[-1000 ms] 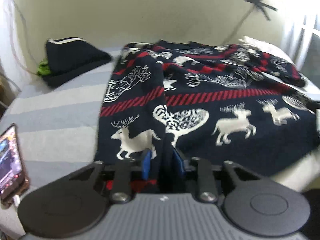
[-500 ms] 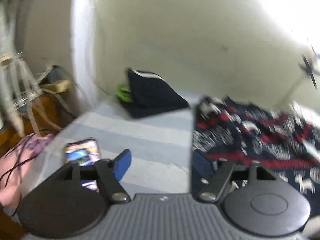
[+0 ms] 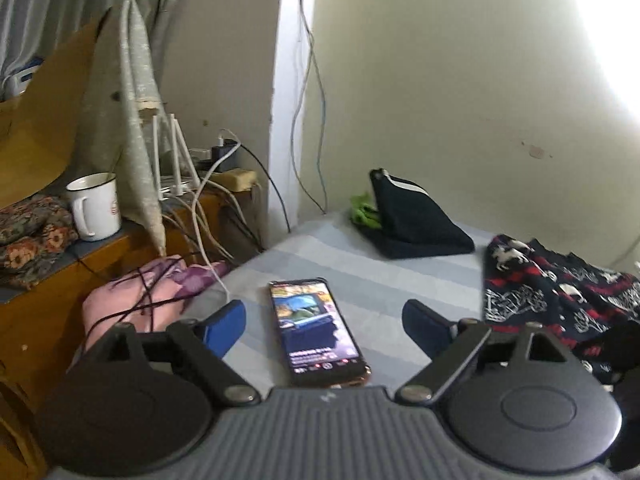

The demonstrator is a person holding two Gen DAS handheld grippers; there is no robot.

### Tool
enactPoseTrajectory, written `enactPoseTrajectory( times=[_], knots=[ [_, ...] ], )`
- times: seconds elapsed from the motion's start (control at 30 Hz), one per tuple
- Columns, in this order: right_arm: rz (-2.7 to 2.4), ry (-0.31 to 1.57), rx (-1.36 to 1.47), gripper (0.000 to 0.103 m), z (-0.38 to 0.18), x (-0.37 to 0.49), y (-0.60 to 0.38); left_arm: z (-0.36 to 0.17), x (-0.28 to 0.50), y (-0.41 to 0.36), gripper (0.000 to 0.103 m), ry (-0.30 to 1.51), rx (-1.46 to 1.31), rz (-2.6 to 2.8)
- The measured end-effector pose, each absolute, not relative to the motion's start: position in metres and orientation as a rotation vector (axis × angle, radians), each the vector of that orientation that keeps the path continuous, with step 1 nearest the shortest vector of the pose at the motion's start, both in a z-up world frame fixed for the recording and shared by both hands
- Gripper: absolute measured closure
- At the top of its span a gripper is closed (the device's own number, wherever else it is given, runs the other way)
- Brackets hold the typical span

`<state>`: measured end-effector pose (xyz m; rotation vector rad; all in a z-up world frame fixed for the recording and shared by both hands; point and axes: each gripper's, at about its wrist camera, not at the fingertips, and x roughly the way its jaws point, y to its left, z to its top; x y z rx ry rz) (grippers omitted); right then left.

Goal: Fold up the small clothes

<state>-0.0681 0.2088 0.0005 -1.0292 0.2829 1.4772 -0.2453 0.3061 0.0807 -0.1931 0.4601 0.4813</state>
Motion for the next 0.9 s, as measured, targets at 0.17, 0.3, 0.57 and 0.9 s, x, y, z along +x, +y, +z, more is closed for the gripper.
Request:
enactPoseTrajectory(
  times=[0.17,0.3,0.57,0.9],
  knots=[
    [1.247,0.206,-0.712,0.095,0.082,0.010,0.235,0.093,-0.233,0.300,0.014,0.432,-0.142,0.467],
    [0.949,0.111,-0.278,0.095,0.202,0.111,0.178,0.103,-0.196,0.286,0.012,0.383,-0.141,0.365],
    [0.475,0.082,0.166,0.095,0.252,0.203,-0.026,0.092,-0.033,0.225,0.005,0.420,-0.090,0.090],
    [0.359,0.321,0.251,0.095,0.175,0.237,-0.125,0.005,0.173,0.166,0.041,0.743,-0.045,0.025]
  ],
)
